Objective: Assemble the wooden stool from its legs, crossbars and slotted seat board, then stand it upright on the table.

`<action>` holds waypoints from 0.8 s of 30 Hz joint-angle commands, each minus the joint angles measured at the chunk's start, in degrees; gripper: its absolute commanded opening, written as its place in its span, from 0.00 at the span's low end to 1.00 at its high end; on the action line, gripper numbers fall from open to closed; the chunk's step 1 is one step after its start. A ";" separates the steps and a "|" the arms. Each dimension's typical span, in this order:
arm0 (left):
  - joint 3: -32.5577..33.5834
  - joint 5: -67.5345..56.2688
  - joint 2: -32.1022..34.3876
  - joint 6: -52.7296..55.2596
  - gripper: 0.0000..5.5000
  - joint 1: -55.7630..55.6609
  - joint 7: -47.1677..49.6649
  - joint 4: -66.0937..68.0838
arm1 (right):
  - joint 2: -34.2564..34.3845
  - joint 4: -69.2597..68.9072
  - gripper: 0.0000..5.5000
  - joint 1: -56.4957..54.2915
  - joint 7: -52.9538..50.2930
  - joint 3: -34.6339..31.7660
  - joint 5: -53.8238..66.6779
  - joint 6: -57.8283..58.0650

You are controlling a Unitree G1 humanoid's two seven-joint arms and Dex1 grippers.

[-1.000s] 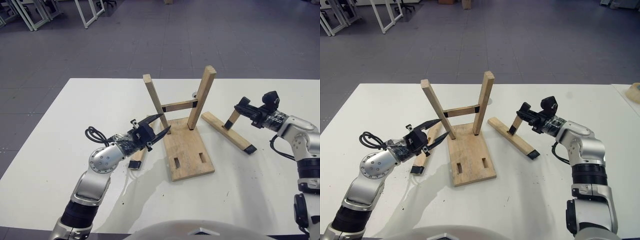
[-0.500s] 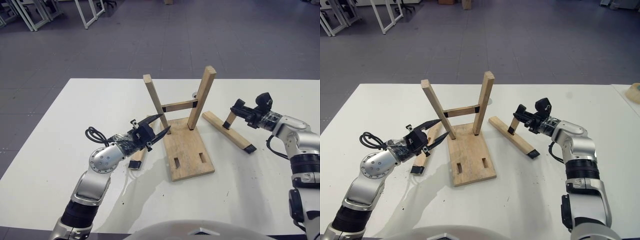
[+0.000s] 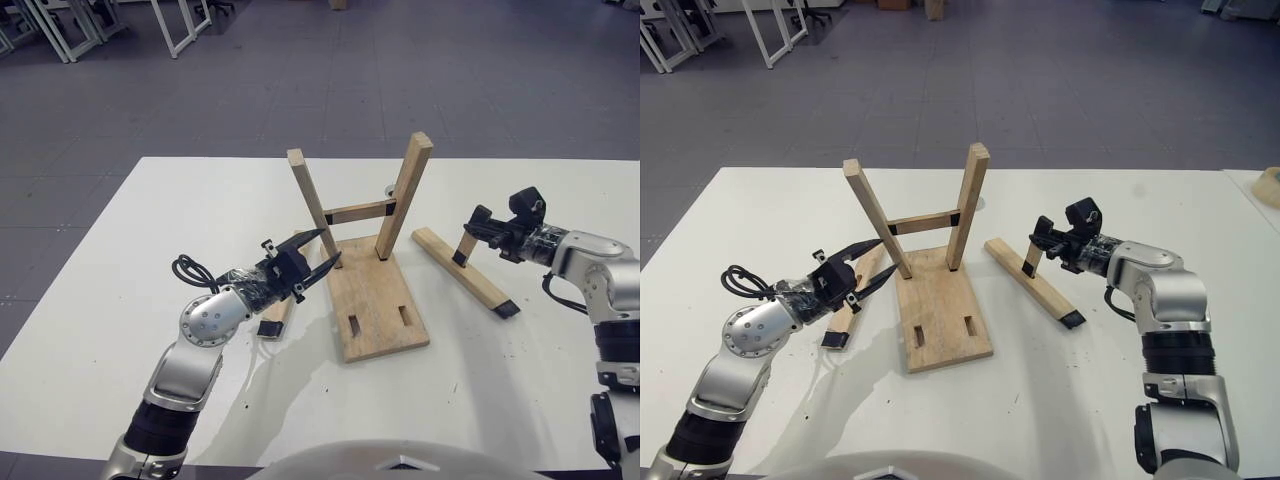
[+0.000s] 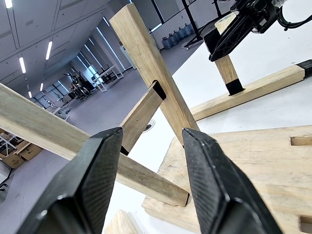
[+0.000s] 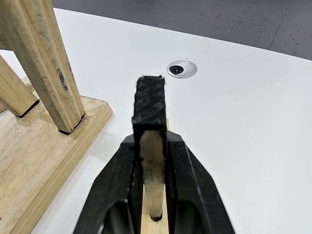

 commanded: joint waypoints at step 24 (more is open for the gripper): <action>-0.37 2.08 -0.52 0.50 0.40 1.27 0.58 0.77 | 14.26 -1.21 0.34 -9.81 -21.99 -7.16 -0.41 -2.15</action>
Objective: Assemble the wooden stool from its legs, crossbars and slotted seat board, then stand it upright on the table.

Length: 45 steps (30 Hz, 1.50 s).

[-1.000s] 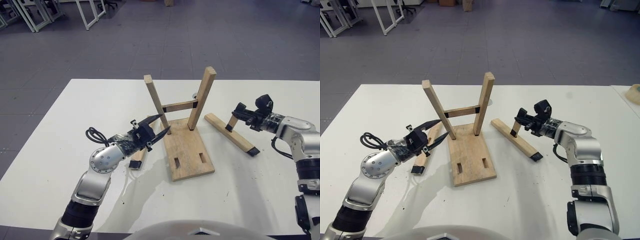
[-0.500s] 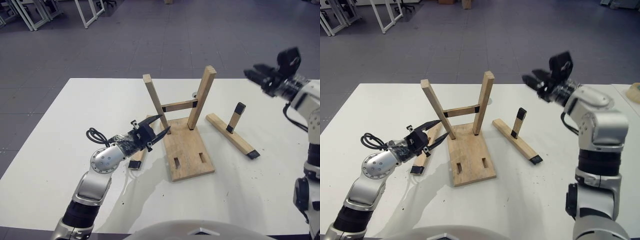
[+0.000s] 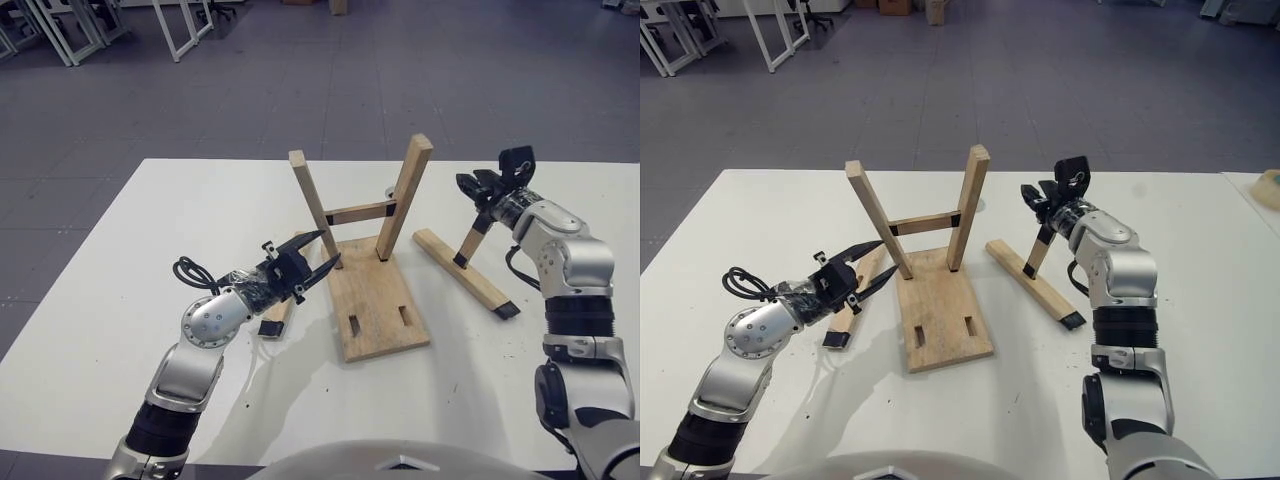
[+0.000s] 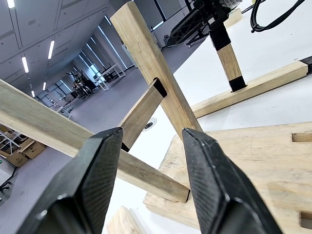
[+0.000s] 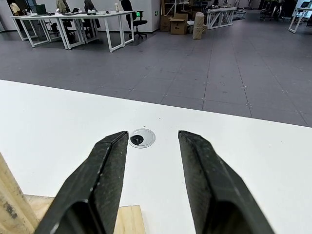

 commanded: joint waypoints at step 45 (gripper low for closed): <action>0.02 0.98 -0.37 -1.39 0.40 3.37 0.84 2.01 | -13.63 4.37 0.59 25.64 22.52 7.19 -8.19 -18.55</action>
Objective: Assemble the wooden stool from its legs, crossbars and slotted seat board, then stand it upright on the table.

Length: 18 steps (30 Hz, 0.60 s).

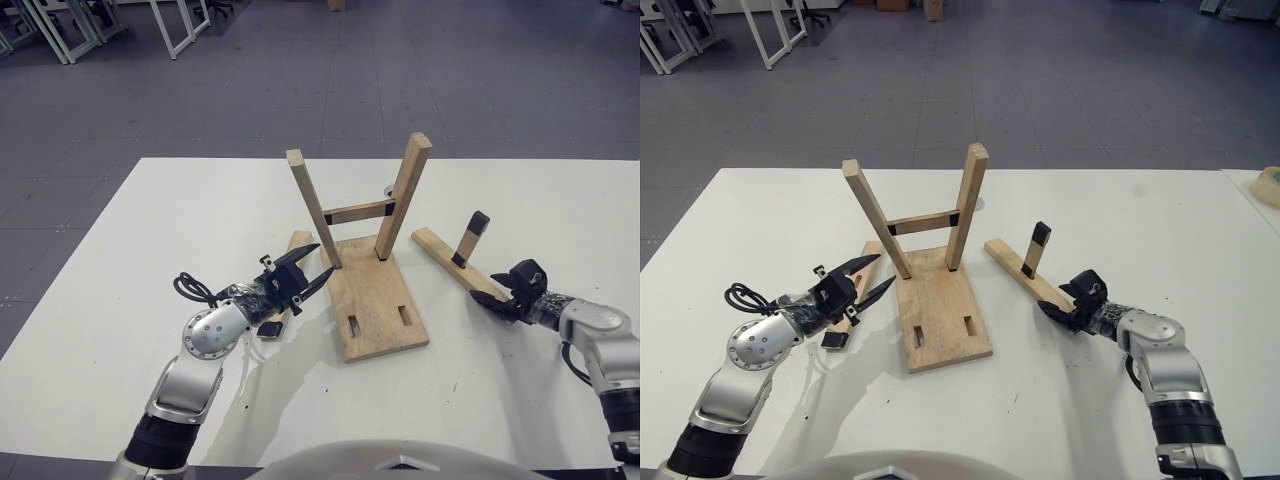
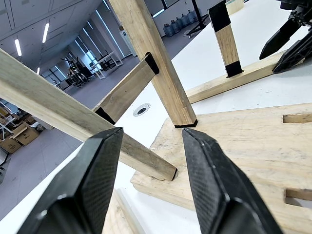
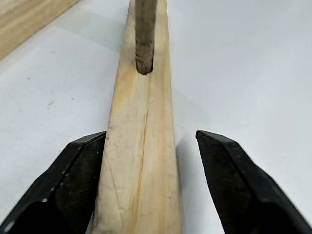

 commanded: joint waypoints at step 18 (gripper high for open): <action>5.25 -34.81 -7.98 27.84 0.50 -2.74 2.86 -13.44 | 7.76 -13.33 0.37 -11.33 -2.52 -17.98 30.53 15.39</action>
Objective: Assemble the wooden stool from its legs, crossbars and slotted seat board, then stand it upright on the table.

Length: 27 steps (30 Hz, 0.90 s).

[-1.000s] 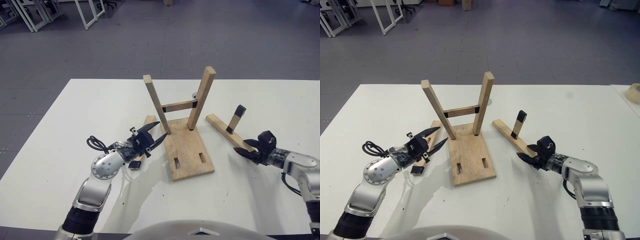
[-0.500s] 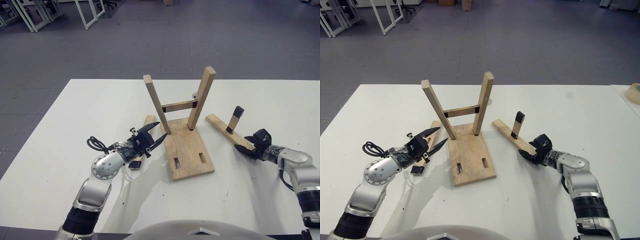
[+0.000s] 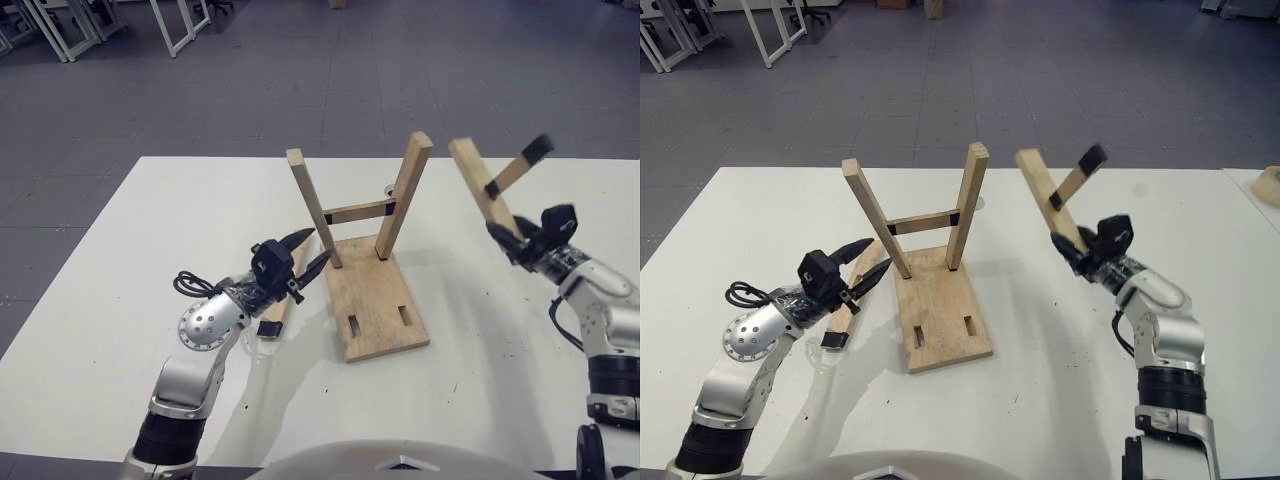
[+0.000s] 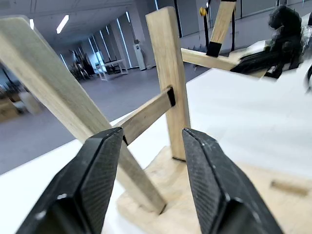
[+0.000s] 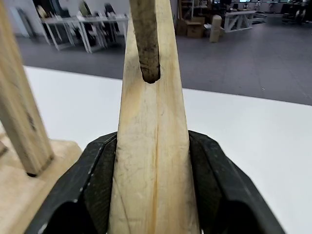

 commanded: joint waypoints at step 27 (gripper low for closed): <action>1.86 -73.36 1.18 31.21 0.83 -18.44 27.54 -9.42 | -2.20 -19.28 0.37 -5.69 15.12 7.54 46.60 35.22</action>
